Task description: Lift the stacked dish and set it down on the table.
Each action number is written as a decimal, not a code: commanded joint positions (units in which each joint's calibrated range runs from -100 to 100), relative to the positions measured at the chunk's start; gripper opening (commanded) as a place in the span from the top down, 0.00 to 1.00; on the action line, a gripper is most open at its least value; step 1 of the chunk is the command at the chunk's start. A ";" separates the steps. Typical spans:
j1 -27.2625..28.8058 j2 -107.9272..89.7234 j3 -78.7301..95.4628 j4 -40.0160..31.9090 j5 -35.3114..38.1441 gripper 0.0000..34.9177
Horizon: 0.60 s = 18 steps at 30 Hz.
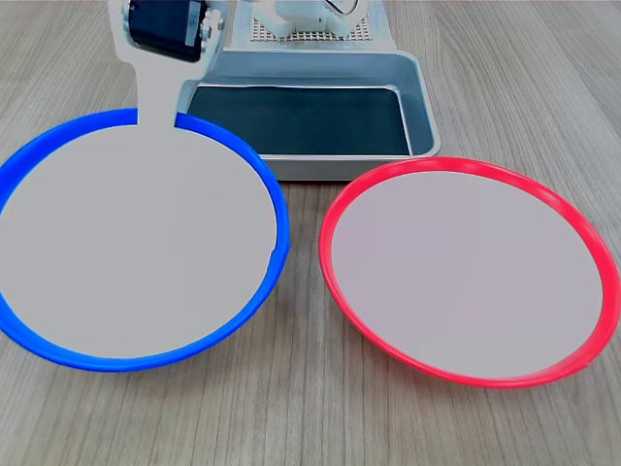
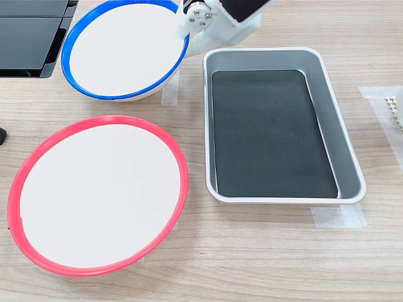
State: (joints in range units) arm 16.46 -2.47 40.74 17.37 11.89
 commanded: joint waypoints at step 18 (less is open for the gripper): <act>-3.42 2.69 2.63 -6.68 0.44 1.00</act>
State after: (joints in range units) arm 13.27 0.43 44.01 11.99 11.89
